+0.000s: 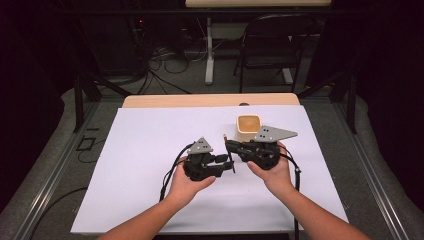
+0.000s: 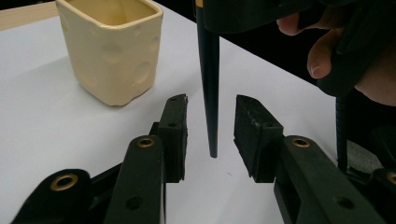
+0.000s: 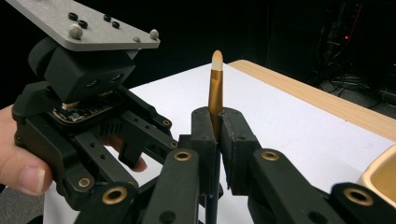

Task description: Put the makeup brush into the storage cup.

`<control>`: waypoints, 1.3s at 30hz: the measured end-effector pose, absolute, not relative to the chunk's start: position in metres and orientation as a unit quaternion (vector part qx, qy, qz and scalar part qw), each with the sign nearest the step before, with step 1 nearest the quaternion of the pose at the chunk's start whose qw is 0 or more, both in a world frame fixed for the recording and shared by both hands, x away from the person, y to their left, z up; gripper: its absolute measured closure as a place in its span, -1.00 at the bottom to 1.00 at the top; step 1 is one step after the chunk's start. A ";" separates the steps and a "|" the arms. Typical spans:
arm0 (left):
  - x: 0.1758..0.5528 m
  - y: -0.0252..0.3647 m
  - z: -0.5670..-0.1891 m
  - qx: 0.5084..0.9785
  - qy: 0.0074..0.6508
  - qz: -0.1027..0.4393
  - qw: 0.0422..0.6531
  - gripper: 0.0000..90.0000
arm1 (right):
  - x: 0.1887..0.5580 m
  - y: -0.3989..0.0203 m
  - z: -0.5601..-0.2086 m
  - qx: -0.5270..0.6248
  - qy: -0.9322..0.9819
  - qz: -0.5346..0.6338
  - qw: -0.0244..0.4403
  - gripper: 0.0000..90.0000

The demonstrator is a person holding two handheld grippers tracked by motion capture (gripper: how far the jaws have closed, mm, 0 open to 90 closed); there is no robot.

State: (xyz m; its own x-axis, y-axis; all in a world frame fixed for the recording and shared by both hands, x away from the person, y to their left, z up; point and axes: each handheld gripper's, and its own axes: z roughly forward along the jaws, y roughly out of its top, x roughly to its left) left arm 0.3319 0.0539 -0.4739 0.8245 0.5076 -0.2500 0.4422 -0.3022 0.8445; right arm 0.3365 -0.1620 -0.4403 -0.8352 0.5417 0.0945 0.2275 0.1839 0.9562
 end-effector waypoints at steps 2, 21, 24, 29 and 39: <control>0.332 0.054 -0.474 0.804 0.297 0.031 0.514 0.47 | 0.336 -0.161 -0.440 0.252 0.758 0.587 0.133 0.87; 0.334 0.058 -0.471 0.795 0.313 0.008 0.520 0.71 | 0.334 -0.158 -0.441 0.244 0.762 0.586 0.131 0.87; 0.334 0.058 -0.471 0.795 0.312 0.006 0.520 0.76 | 0.334 -0.157 -0.442 0.242 0.762 0.586 0.131 0.87; 0.334 0.058 -0.471 0.795 0.314 0.003 0.519 0.82 | 0.333 -0.156 -0.442 0.241 0.764 0.584 0.129 0.87; 0.334 0.059 -0.470 0.797 0.311 0.002 0.518 0.84 | 0.333 -0.156 -0.442 0.239 0.764 0.585 0.128 0.87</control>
State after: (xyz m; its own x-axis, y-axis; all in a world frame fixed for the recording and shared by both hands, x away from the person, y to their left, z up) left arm 0.3340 0.0590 -0.4703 0.8063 0.4985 -0.3184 0.4936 -0.2703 0.8266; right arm 0.3334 -0.1563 -0.4416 -0.8530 0.5149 0.0850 0.2161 0.2003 0.9556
